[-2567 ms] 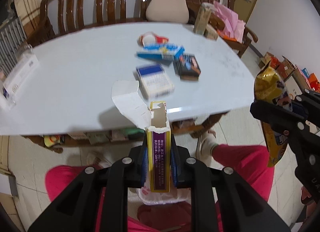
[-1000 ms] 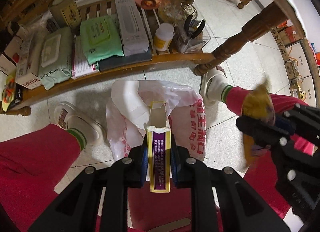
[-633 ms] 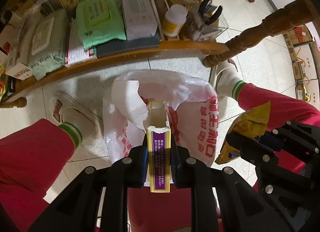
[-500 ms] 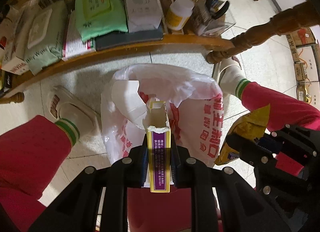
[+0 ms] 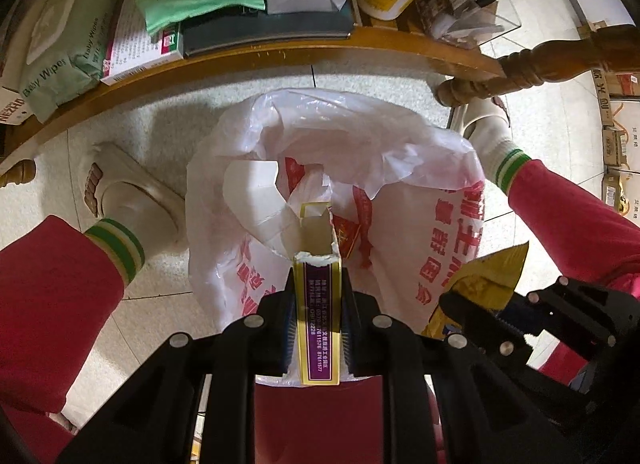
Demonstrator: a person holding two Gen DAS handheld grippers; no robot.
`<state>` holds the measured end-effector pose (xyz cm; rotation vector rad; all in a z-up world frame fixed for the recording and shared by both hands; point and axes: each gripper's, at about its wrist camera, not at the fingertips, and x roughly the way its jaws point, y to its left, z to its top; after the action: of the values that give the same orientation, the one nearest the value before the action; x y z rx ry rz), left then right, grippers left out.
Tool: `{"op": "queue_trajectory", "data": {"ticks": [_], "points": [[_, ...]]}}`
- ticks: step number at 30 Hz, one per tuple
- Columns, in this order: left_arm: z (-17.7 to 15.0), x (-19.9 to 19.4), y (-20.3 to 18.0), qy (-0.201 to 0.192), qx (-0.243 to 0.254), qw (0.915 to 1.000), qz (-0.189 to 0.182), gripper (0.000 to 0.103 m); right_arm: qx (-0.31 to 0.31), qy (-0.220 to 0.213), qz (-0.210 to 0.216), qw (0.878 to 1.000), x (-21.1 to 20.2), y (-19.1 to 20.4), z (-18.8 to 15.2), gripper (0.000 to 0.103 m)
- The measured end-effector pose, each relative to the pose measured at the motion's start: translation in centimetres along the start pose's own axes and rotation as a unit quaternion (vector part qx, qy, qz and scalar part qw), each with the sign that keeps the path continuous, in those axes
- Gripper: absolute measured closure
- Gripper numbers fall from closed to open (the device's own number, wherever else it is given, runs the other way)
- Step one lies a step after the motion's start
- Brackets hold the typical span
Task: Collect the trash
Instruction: 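Open the left tool dropping the yellow-purple box while the right tool drops the wrapper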
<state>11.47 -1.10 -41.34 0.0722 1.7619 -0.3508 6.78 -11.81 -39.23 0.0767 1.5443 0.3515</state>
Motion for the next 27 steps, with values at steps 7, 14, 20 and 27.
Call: {"op": "queue_trajectory", "data": {"ticks": [7, 14, 20, 27], "points": [[0.5, 1.3, 0.3, 0.017, -0.006, 0.9998, 0.004, 0.084, -0.004, 0.020, 0.007, 1.000, 1.6, -0.1, -0.3, 0.093], [0.8, 2.1, 0.2, 0.029, -0.008, 0.9995, 0.004, 0.084, -0.002, 0.030, 0.016, 0.999, 2.6, 0.0, -0.2, 0.093], [0.9, 2.6, 0.5, 0.038, -0.014, 0.9992, 0.004, 0.084, -0.005, 0.038, 0.018, 0.999, 3.0, 0.2, -0.3, 0.093], [0.9, 3.0, 0.6, 0.051, -0.016, 0.9985, 0.006, 0.079, -0.007, 0.038, 0.017, 0.999, 3.2, 0.4, -0.3, 0.088]]}}
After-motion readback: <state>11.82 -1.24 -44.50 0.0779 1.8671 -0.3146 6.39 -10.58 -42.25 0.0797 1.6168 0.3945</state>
